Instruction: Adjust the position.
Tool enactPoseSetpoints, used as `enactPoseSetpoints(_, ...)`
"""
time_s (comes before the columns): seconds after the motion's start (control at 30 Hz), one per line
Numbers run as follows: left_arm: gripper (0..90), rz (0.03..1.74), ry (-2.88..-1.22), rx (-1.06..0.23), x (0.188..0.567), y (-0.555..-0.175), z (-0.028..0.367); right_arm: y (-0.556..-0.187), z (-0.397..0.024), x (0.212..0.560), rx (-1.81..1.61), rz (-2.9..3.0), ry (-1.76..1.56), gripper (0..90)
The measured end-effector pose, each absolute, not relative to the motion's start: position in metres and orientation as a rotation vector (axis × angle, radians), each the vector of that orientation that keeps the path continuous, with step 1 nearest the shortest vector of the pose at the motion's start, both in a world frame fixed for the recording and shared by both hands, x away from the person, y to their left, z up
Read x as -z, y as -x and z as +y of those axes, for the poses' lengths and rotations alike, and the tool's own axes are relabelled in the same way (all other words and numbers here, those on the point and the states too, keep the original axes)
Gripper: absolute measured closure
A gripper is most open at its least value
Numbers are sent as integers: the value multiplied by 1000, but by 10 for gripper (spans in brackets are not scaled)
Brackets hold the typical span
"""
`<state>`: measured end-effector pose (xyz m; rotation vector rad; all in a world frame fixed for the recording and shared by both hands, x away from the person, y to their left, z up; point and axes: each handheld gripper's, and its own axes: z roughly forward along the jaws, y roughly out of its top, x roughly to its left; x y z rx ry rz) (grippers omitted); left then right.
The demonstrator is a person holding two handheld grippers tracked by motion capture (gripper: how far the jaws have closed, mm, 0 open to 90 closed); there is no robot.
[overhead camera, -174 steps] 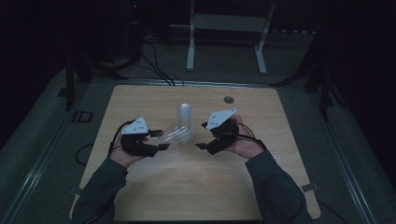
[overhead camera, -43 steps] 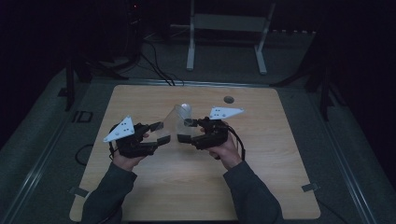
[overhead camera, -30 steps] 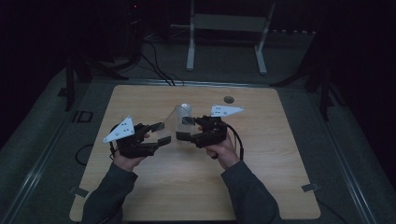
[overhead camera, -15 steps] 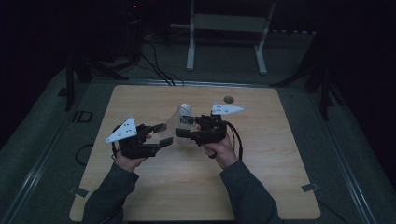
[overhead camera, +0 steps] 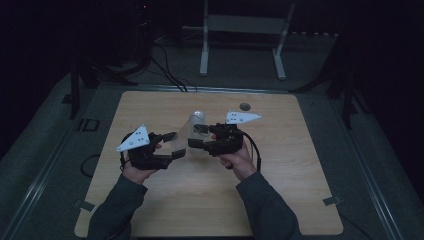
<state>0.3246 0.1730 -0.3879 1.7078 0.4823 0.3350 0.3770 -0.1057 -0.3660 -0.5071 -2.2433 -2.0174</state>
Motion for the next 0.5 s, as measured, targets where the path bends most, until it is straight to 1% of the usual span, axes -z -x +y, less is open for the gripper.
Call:
enactPoseSetpoints(0.37, 316, 496, -1773, -379, 390, -325, 169, -372, -100, 360, 1958, -2432, 512, 310)
enactPoseSetpoints(0.5, 302, 503, -1788, -396, 391, -325, 167, -370, -98, 358, 1932, -2487, 513, 310)
